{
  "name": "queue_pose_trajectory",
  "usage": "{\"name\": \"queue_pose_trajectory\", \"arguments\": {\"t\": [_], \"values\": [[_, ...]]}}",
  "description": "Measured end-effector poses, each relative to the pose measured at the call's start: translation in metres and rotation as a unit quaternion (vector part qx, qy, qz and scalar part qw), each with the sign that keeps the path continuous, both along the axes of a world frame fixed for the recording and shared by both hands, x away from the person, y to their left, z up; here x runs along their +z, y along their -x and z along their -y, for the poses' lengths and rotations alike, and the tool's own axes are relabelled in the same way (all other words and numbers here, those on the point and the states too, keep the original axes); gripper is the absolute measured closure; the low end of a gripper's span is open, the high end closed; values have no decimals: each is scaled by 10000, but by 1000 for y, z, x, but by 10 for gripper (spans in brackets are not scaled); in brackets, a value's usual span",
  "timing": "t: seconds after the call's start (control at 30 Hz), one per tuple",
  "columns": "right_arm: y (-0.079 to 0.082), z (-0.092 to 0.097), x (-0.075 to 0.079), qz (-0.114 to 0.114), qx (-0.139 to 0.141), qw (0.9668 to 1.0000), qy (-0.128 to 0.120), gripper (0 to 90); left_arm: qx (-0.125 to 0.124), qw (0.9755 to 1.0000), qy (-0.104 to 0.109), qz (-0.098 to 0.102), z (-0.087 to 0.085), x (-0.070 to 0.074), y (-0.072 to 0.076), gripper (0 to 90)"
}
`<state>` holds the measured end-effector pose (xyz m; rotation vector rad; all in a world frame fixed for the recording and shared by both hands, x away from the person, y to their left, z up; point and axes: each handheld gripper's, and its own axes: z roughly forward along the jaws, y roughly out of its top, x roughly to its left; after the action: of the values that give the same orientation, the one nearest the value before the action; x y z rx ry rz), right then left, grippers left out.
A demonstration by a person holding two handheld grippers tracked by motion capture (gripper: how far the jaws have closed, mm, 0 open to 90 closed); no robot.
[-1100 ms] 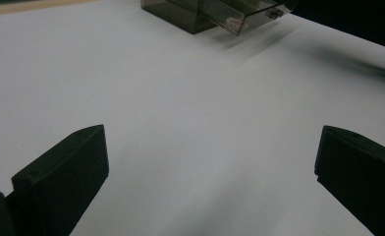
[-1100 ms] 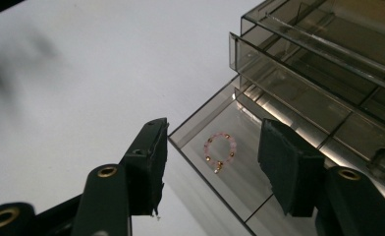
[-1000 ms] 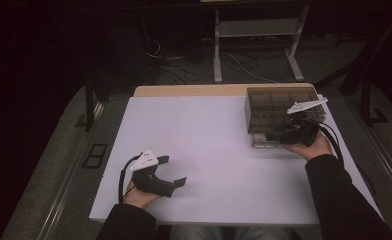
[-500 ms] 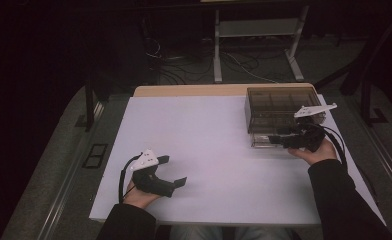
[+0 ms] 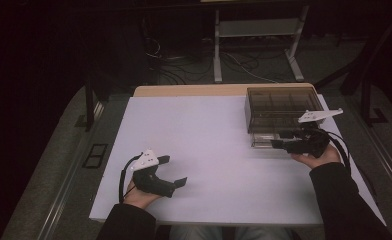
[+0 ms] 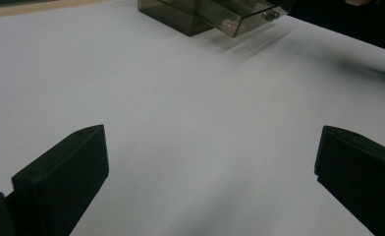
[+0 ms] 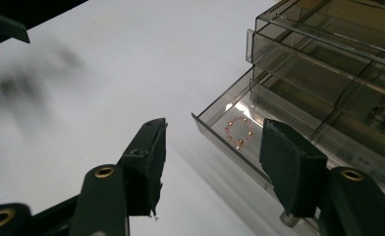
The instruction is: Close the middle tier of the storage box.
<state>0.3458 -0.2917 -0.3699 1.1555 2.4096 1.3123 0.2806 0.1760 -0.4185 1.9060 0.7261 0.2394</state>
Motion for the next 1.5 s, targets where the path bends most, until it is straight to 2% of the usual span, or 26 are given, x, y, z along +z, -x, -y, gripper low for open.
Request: {"name": "queue_pose_trajectory", "arguments": {"t": [0.37, 0.77, 0.93, 1.37, 1.5], "values": [[10, 2, -5, -47, 8, 10000, 24, 423, 4, 10000, 15, 20, 0, 0, 0, 0], [18, 7, -15, -241, 4, 9997, 47, 453, -10, 10000, -5, 8, 0, 0, 0, 0], [20, 12, -20, -339, -18, 9994, 85, 525, -10, 10000, 4, 10, 0, 0, 0, 0], [22, 24, -30, -632, -44, 9979, 97, 873, -19, 10000, 5, 8, 0, 0, 0, 0], [21, 23, -33, -665, -18, 9976, 173, 888, -20, 10000, -5, 1, 1, 0, 0, 0]]}}
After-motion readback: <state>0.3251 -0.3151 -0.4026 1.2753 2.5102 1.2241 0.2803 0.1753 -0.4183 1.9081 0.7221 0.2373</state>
